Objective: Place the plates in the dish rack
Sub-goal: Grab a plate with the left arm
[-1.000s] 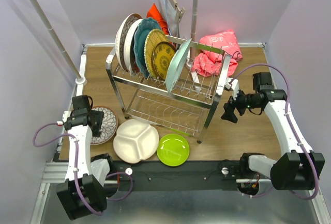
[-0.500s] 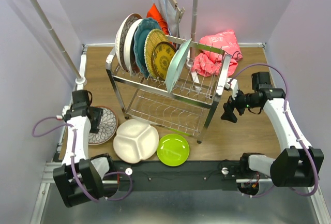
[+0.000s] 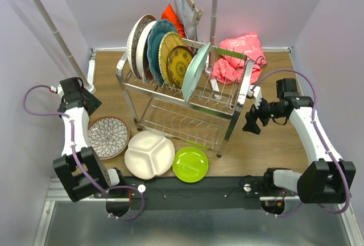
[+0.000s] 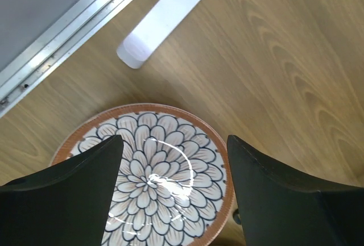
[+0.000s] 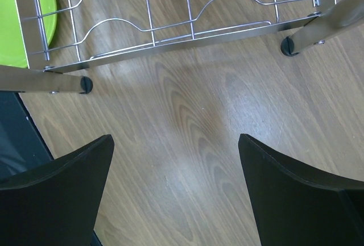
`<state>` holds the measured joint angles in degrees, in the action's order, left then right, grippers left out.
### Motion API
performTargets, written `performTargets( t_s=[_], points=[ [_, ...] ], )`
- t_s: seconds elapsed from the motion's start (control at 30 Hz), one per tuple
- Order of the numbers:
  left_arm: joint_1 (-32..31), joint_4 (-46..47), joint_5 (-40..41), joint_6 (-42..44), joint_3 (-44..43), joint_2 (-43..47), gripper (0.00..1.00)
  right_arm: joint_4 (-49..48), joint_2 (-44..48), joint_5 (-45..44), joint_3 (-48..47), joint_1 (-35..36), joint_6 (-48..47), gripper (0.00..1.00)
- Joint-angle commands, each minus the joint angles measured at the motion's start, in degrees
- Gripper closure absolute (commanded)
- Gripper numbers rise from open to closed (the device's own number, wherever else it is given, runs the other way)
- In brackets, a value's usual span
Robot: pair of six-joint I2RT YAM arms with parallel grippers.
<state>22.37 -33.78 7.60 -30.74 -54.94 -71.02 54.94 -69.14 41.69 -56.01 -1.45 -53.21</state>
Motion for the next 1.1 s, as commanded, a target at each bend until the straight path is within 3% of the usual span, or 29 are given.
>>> performTargets(
  t_s=[0.0,0.13,0.33,0.43,0.67,0.83,1.07],
  points=[
    [1.62,-2.68,-1.01,0.11,-2.63,-4.12,0.16,-0.80,-0.03,1.55,-2.00,0.22,1.18,0.00],
    [1.54,-5.76,4.70,-10.82,-2.54,-2.28,0.14,-0.88,0.67,1.11,-1.74,0.22,1.62,0.00],
    [2.50,-12.71,14.10,-19.42,-3.60,-4.82,0.13,-1.41,1.82,0.41,-0.94,0.22,2.67,0.00],
    [2.59,-13.07,15.00,-18.74,-4.04,-7.11,0.13,-1.41,1.65,0.32,-1.64,0.22,3.46,0.00],
    [2.59,-8.51,4.91,-10.59,-1.85,-5.01,0.14,-0.62,2.34,-0.38,-2.27,0.22,2.06,0.00],
    [2.59,-2.53,-2.05,-3.02,-0.79,2.81,0.14,0.34,5.34,-0.73,0.81,0.22,1.17,0.00],
    [1.10,0.38,-14.44,-0.21,1.24,5.90,0.15,0.08,5.42,-2.32,0.55,0.22,4.25,0.00]
  ],
)
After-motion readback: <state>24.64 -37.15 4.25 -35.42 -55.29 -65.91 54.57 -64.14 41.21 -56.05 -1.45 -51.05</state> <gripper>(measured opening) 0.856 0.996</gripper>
